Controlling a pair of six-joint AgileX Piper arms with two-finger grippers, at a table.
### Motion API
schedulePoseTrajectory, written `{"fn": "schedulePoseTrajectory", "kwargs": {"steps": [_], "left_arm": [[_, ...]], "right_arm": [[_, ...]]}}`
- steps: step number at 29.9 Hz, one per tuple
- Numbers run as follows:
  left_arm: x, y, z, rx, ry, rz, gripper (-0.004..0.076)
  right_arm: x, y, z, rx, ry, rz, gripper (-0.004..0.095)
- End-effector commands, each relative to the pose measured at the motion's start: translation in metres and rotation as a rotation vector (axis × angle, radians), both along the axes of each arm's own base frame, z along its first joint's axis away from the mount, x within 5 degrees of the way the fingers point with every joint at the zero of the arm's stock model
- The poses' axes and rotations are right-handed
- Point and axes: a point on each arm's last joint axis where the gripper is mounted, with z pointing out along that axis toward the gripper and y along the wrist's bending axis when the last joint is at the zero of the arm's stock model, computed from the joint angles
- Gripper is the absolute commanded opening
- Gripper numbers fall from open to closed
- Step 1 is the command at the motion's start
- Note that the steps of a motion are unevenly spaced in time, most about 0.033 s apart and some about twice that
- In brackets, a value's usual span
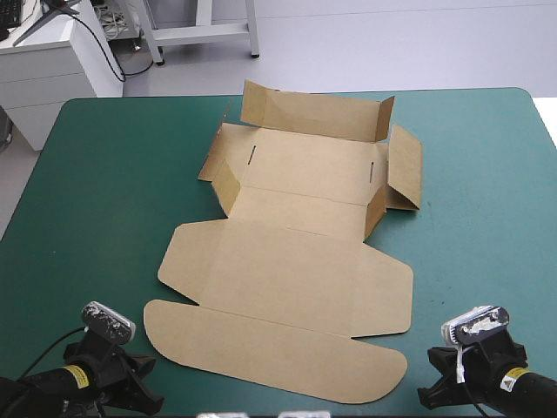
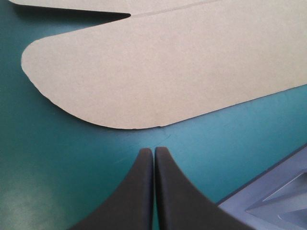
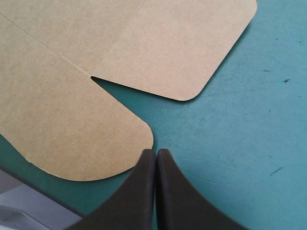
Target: Fold the box
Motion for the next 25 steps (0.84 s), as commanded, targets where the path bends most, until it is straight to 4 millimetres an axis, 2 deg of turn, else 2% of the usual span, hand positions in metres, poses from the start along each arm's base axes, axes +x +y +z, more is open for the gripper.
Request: {"fn": "schedulePoseTrajectory", "kwargs": {"steps": [1,15,21,25], "left_arm": [[0.0034,-0.0028,0.0088,-0.041,-0.040,0.006,-0.0008],[0.0034,-0.0028,0.0088,-0.041,-0.039,0.007,-0.0008],[0.0034,-0.0028,0.0088,-0.041,-0.039,0.007,-0.0008],[0.0034,-0.0028,0.0088,-0.041,-0.039,0.007,-0.0008]], "right_arm": [[0.0036,0.0019,0.0111,0.036,-0.059,-0.008,-0.0019],[0.0036,0.0019,0.0111,0.026,-0.065,0.004,0.0005],[0.0038,0.0016,0.0110,0.021,-0.068,0.005,0.0169],[0.0039,0.0016,0.0112,0.023,-0.069,0.002,0.0350]]}}
